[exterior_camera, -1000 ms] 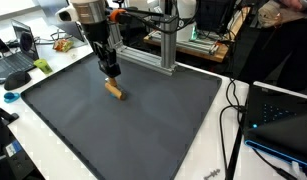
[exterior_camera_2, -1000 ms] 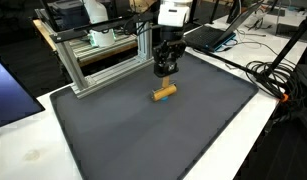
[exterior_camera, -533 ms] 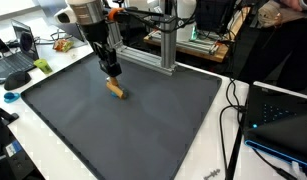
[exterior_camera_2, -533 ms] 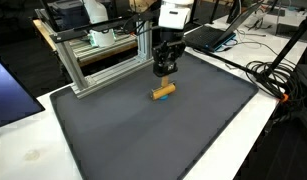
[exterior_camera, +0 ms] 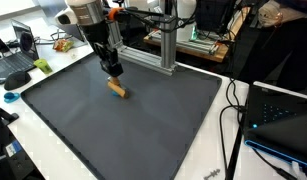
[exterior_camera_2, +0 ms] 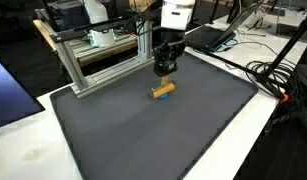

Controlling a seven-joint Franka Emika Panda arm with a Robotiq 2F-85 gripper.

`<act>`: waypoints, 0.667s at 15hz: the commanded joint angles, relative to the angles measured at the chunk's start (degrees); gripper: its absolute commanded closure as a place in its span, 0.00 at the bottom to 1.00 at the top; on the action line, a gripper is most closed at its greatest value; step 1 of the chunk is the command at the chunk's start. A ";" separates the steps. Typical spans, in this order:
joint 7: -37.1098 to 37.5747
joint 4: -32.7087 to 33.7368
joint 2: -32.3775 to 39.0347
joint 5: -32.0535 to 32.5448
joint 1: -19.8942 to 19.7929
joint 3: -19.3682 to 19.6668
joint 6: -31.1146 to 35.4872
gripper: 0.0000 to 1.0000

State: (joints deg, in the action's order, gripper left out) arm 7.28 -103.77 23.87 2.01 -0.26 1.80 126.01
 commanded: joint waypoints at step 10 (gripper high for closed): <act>-3.98 -4.70 -2.37 1.33 1.18 -1.12 7.42 0.78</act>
State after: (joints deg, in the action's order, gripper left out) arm 3.77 -104.98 23.42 3.06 0.15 1.28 128.95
